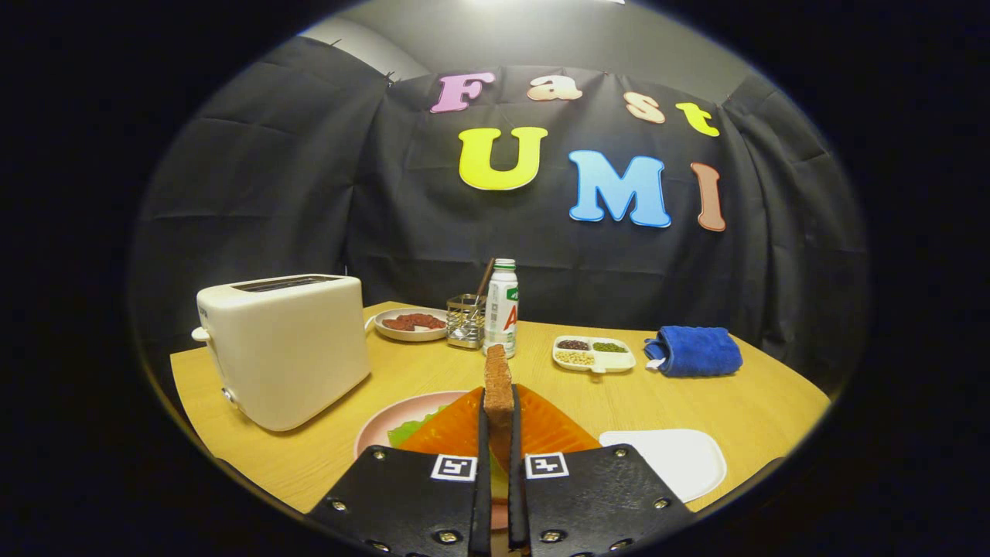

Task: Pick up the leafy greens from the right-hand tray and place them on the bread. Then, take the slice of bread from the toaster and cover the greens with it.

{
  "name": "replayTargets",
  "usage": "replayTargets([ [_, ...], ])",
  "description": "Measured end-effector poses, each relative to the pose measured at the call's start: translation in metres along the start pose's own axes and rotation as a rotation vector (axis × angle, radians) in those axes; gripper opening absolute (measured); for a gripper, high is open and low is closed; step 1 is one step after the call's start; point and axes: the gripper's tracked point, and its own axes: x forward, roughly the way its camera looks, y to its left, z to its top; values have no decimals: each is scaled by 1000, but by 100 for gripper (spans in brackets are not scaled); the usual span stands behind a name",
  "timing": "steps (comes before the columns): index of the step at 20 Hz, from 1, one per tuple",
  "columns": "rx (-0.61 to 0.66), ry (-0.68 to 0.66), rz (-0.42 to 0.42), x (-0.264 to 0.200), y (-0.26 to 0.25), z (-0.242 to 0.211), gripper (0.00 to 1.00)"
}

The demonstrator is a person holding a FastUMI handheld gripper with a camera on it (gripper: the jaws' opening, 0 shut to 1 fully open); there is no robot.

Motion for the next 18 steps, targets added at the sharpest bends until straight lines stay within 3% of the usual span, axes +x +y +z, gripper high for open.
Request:
replayTargets([
  [6, 39, 117, 112, 10, 36, -34, 9],
  [13, 55, 130, 118, 12, 37, -35, 10],
  [14, 53, 121, 128, 10, 40, -32, 11],
  [16, 57, 121, 137, 11, 41, -34, 30],
  [17, 65, 113, 157, 10, 44, -31, 29],
  [18, 78, 120, 171, 10, 48, -32, 36],
])
